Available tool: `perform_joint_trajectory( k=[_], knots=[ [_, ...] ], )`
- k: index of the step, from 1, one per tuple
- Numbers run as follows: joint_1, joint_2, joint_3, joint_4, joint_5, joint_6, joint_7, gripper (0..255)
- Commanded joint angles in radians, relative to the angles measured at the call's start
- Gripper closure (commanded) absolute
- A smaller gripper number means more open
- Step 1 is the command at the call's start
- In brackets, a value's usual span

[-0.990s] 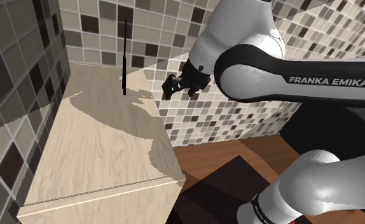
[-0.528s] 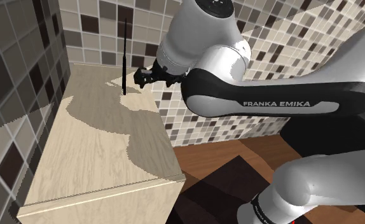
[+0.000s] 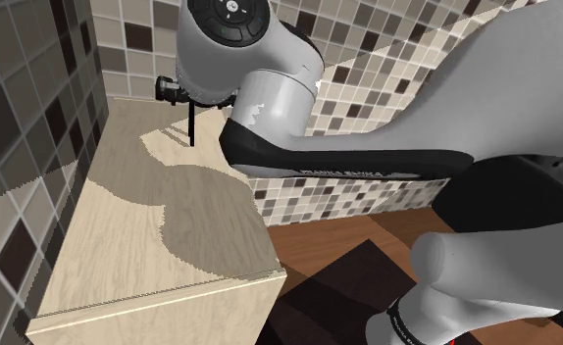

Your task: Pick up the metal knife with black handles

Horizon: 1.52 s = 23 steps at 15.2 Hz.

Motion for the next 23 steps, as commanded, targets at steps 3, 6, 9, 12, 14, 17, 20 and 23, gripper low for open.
perform_joint_trajectory(
  k=[3, 6, 9, 12, 14, 17, 20, 23],
  knots=[
    [-0.084, -0.027, 0.078, 0.007, -0.016, 0.033, 0.051, 0],
    [-0.109, -0.04, 0.106, -0.015, -0.02, 0.063, 0.075, 0],
    [-0.122, -0.047, 0.121, -0.026, -0.022, 0.079, 0.087, 0],
    [-0.12, -0.047, 0.119, -0.028, -0.022, 0.079, 0.087, 255],
    [-0.12, -0.047, 0.119, -0.028, -0.022, 0.079, 0.087, 255],
    [-0.12, -0.047, 0.119, -0.028, -0.022, 0.08, 0.087, 255],
    [-0.113, -0.043, 0.112, -0.019, -0.021, 0.069, 0.079, 255],
    [-0.089, -0.029, 0.083, 0.003, -0.017, 0.039, 0.056, 255]
  ],
)
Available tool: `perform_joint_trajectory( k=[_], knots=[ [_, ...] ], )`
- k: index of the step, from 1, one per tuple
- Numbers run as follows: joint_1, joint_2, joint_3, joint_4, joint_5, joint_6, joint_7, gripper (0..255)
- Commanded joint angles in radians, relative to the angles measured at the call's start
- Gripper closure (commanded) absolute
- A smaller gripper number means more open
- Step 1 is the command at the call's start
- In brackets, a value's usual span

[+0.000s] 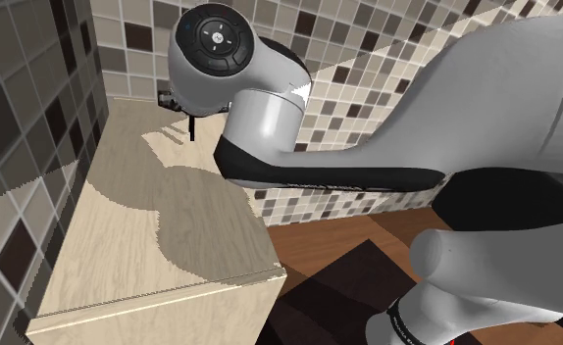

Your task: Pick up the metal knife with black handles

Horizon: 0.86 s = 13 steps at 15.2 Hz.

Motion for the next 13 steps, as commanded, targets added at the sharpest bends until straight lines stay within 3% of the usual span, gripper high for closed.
perform_joint_trajectory(
  k=[1, 13],
  knots=[
    [0.018, 0.008, -0.019, 0.015, 0.003, -0.021, -0.015, 255],
    [0.082, 0.043, -0.097, 0.104, 0.021, -0.122, -0.095, 255]
  ],
)
